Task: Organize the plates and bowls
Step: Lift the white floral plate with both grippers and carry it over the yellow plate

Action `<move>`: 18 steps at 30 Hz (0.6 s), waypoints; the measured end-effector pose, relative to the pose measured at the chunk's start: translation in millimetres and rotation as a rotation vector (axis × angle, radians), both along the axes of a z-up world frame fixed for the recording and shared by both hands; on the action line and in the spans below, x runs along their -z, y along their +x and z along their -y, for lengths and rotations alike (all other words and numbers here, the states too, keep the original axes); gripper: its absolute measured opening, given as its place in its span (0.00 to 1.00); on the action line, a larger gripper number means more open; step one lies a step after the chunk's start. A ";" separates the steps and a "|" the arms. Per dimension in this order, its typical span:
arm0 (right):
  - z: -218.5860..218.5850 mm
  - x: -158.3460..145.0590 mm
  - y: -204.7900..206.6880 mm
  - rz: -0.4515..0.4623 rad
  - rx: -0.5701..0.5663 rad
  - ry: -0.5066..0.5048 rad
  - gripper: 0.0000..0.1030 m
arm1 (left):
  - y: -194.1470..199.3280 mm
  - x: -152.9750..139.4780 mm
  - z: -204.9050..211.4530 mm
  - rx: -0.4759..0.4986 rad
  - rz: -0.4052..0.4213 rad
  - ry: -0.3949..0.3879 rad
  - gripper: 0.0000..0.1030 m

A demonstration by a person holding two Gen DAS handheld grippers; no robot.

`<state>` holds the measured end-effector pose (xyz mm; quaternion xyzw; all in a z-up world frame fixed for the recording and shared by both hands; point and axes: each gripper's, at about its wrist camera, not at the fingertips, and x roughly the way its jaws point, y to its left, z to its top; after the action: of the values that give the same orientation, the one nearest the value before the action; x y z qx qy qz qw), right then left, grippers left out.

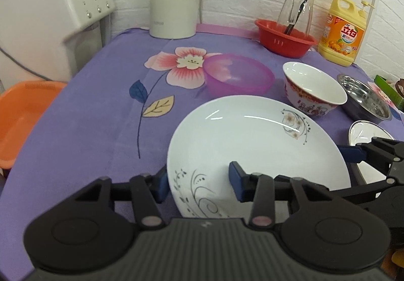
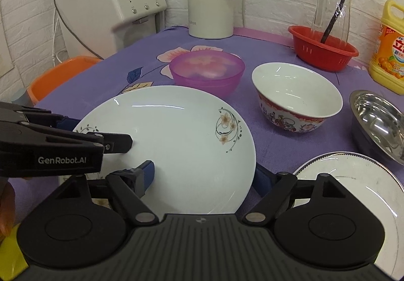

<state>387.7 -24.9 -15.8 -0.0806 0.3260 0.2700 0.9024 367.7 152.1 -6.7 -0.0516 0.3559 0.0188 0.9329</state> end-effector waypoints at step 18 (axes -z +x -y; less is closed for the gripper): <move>-10.3 3.9 6.1 -0.033 0.007 0.019 1.00 | 3.0 -2.9 -4.2 -0.037 0.002 0.033 0.41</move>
<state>393.8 -14.6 -19.7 -0.0662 0.3385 0.2711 0.8986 370.7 156.3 -3.8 -0.0425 0.3535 0.0418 0.9335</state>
